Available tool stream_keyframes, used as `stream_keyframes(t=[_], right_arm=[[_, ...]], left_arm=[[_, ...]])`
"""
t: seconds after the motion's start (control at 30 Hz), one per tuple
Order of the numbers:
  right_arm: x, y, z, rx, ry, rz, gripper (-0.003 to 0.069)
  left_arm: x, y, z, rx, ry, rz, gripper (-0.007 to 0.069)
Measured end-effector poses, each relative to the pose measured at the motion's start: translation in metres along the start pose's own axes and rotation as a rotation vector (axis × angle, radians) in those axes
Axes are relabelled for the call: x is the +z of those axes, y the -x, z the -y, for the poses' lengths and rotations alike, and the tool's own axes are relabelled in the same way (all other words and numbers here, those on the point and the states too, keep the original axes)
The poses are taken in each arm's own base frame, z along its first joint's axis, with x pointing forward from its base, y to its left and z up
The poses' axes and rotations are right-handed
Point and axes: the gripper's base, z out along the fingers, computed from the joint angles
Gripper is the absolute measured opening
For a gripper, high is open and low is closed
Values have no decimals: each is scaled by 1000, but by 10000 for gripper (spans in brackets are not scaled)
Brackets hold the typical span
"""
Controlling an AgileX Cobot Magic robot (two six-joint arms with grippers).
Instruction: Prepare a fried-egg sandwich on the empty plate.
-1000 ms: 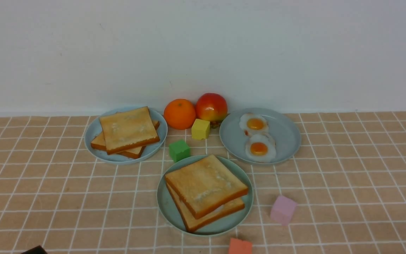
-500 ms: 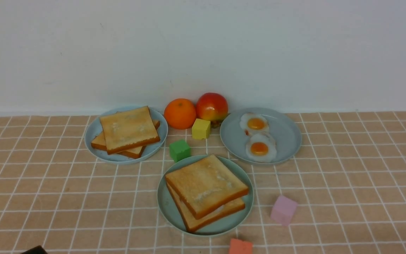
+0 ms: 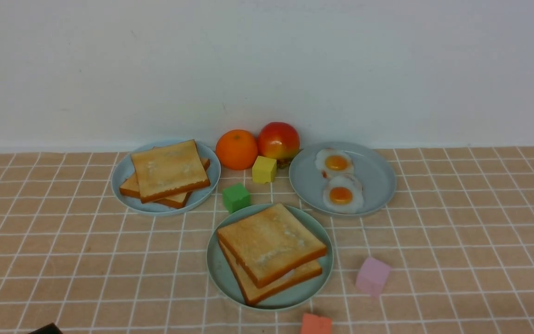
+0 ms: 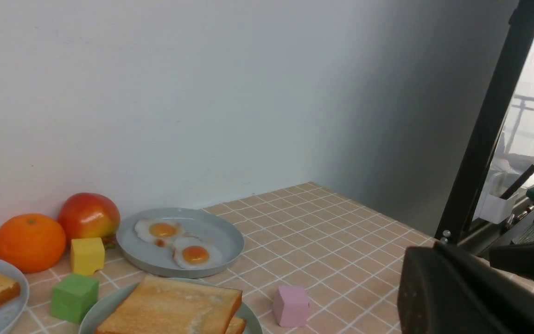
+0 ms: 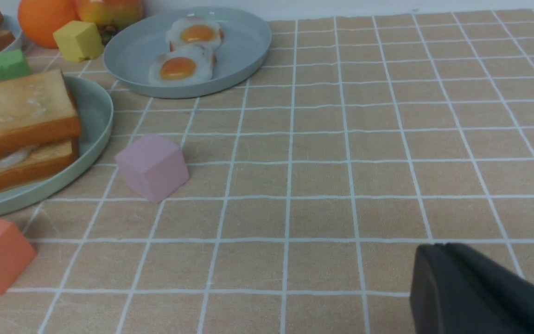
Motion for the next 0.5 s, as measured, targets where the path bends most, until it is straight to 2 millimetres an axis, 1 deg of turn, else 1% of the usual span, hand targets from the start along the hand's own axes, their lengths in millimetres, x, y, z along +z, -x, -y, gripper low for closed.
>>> stream_keyframes(t=[0.13, 0.27, 0.37, 0.4, 0.5], right_arm=[[0, 0, 0, 0, 0, 0, -6], [0, 0, 0, 0, 0, 0, -2], [0, 0, 0, 0, 0, 0, 0], [0, 0, 0, 0, 0, 0, 0], [0, 0, 0, 0, 0, 0, 0]], left_arm=[[0, 1, 0, 3, -2, 18, -3], [0, -4, -3, 27, 29, 60, -13], [-2, -12, -16, 82, 217, 85, -13], [-2, -14, -20, 88, 263, 85, -13], [-10, -24, -33, 87, 481, 72, -13]])
